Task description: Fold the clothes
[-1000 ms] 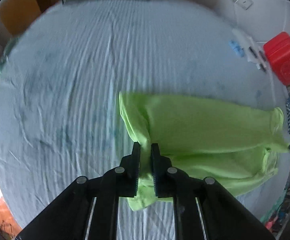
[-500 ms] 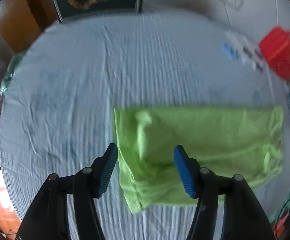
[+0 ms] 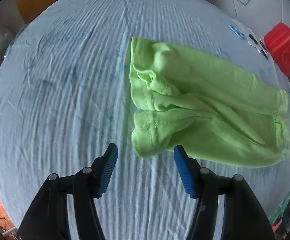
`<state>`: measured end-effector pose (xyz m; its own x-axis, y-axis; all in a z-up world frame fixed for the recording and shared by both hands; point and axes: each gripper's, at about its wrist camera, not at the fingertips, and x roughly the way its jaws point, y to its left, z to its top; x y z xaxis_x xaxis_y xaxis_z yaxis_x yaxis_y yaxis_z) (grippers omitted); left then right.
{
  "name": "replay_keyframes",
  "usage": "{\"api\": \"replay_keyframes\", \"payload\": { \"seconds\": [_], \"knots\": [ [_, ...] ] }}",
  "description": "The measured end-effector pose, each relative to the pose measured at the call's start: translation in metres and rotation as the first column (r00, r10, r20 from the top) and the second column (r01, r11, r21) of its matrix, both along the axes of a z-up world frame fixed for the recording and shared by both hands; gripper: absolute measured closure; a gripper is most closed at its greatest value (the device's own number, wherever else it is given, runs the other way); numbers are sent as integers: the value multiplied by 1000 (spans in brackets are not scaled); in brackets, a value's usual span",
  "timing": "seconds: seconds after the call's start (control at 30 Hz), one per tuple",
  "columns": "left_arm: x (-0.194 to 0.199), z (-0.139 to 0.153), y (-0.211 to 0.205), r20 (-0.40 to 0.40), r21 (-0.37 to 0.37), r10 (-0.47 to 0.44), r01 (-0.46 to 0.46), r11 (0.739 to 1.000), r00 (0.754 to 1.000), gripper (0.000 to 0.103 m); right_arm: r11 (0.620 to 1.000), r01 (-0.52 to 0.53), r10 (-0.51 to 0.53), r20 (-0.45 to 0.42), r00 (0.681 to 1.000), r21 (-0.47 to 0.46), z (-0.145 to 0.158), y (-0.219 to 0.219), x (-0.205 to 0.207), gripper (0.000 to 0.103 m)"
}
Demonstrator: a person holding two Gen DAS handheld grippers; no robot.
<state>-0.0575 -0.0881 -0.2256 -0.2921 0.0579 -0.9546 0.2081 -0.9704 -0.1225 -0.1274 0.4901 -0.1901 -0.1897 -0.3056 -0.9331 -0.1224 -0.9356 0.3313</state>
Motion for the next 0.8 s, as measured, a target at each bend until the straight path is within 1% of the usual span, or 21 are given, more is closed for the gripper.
{"api": "replay_keyframes", "payload": {
  "seconds": [0.03,0.07,0.1,0.13,0.17,0.2,0.3,0.33,0.37,0.4,0.43,0.47,0.5,0.57,0.6,0.67,0.7,0.73,0.77,0.8],
  "knots": [
    [0,-3,2,-14,-16,4,-4,1000,1000,45,1000,24,-24,-2,1000,11,-1,7,7,68],
    [-1,-7,4,-29,-32,7,-8,999,1000,45,999,45,-45,-3,999,28,-3,13,12,64],
    [-1,-8,6,-34,-50,8,-9,999,999,52,997,60,-60,-3,998,46,-5,16,16,57],
    [-2,-7,8,-29,-49,6,-7,999,1000,68,995,75,-75,-3,997,64,-8,18,19,51],
    [-1,-5,10,-21,-35,4,-4,999,1000,80,994,82,-82,-4,997,78,-11,20,22,47],
    [-1,-4,12,-13,-21,2,-2,1000,1000,89,994,77,-76,-9,997,83,-13,18,24,43],
    [5,9,24,-19,-65,-48,47,997,999,91,994,54,-51,-31,998,100,-20,6,23,42],
    [8,15,25,-26,-70,-59,58,996,998,91,993,46,-41,-44,998,107,-22,1,20,42],
    [11,23,24,-35,-70,-63,60,996,997,91,993,37,-31,-56,998,114,-24,-5,17,42],
    [14,28,22,-34,-79,-60,58,995,998,91,993,21,-14,-60,998,120,-26,-10,15,49],
    [16,33,19,-27,-93,-56,53,994,998,91,993,-9,15,-48,999,120,-29,-15,13,80],
    [19,35,14,-10,-98,-52,51,994,999,91,990,-28,33,-36,999,138,-31,-18,12,94],
    [21,32,8,26,-87,-46,48,995,999,91,985,-25,30,-28,999,171,-32,-15,12,96],
    [26,17,-2,120,-57,-39,46,997,992,91,989,8,-6,-15,1000,146,-32,0,17,96],
    [30,11,-4,159,-47,-51,59,997,986,91,991,26,-25,-7,1000,132,-33,8,20,95],
    [38,5,-4,207,-32,-82,91,995,975,88,990,32,-33,4,999,134,-32,17,25,94],
    [41,7,-3,217,-40,-88,99,994,972,79,990,34,-35,5,999,133,-30,21,27,88],
    [43,13,-1,211,-61,-97,112,992,973,66,992,36,-37,1,999,124,-27,23,29,82],
    [43,22,1,193,-73,-111,127,989,975,59,993,41,-40,-8,999,108,-24,27,31,79],
    [41,31,4,163,-65,-132,144,987,978,47,995,51,-49,-22,999,82,-20,29,33,78]
  ]
}}
